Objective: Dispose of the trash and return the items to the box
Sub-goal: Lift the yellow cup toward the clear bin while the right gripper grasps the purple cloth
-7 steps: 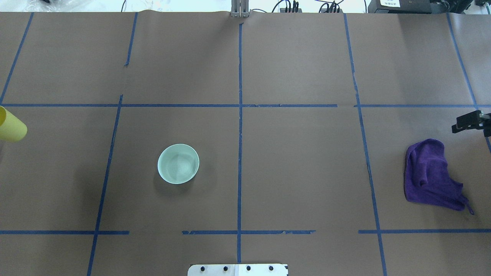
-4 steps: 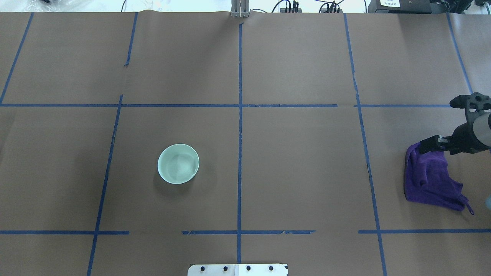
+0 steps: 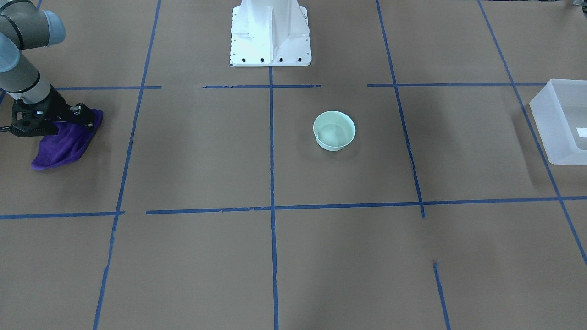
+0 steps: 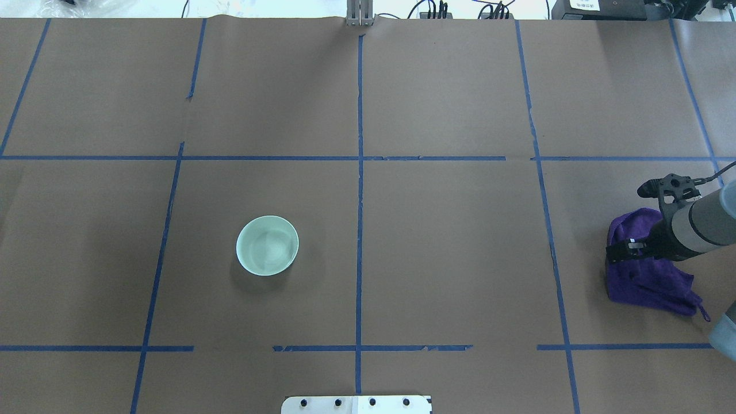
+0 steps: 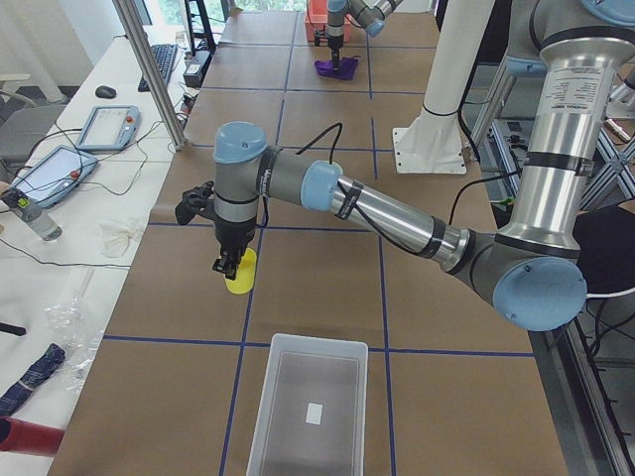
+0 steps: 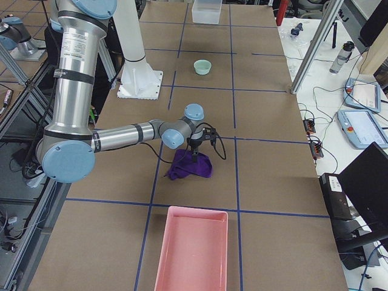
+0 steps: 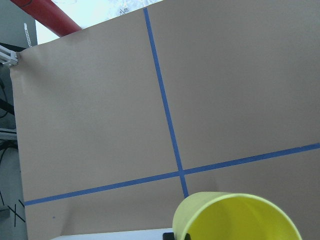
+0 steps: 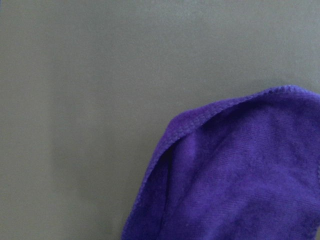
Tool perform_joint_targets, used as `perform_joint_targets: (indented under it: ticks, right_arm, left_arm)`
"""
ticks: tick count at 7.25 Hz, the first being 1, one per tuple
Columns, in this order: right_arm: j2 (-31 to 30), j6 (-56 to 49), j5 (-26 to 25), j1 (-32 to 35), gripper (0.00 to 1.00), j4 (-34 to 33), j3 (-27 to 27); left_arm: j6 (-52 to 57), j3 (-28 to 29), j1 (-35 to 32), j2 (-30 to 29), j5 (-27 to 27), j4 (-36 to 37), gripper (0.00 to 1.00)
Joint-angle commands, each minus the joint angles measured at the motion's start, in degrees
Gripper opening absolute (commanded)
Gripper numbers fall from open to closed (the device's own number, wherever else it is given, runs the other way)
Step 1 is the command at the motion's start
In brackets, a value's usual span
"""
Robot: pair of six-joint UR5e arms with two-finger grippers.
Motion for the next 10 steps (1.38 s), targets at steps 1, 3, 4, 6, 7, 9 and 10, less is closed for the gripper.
perform_joint_targets:
  ticks: [1,3,4,6,7,9,10]
  right_arm:
    - [-0.9,0.0,0.2,-1.1,1.0,0.0,0.1]
    - [-1.2,-0.1,0.5,-1.2,0.09,-0.1,0.1]
    - [-1.6,-0.1,0.2,-1.2,0.0,0.0,0.2]
    - [-3.6,-0.1,-0.7,-1.1,0.0,0.3,2.2]
    - [-5.8,-0.2,-0.5,-0.5,0.0,0.2,6.0]
    - [-6.2,-0.3,0.7,4.7,0.0,-1.4,9.4]
    - [-5.7,-0.4,0.8,6.8,0.0,-6.8,13.0]
  left_arm:
    - [2.8,3.0,-2.0,-0.2,0.0,-0.1,0.0]
    - [6.0,6.7,-4.3,-1.0,0.0,-0.3,0.0]
    - [8.1,9.1,-4.5,-1.0,-0.2,-1.0,0.0]
    - [8.4,14.4,-6.3,-1.0,-0.2,-4.9,0.0]
    - [8.4,16.8,-6.7,-0.9,-0.2,-7.5,0.0]
    - [8.3,18.9,-6.7,0.8,-0.5,-9.7,0.0]
    - [7.6,19.0,-6.7,2.9,-0.8,-10.6,0.0]
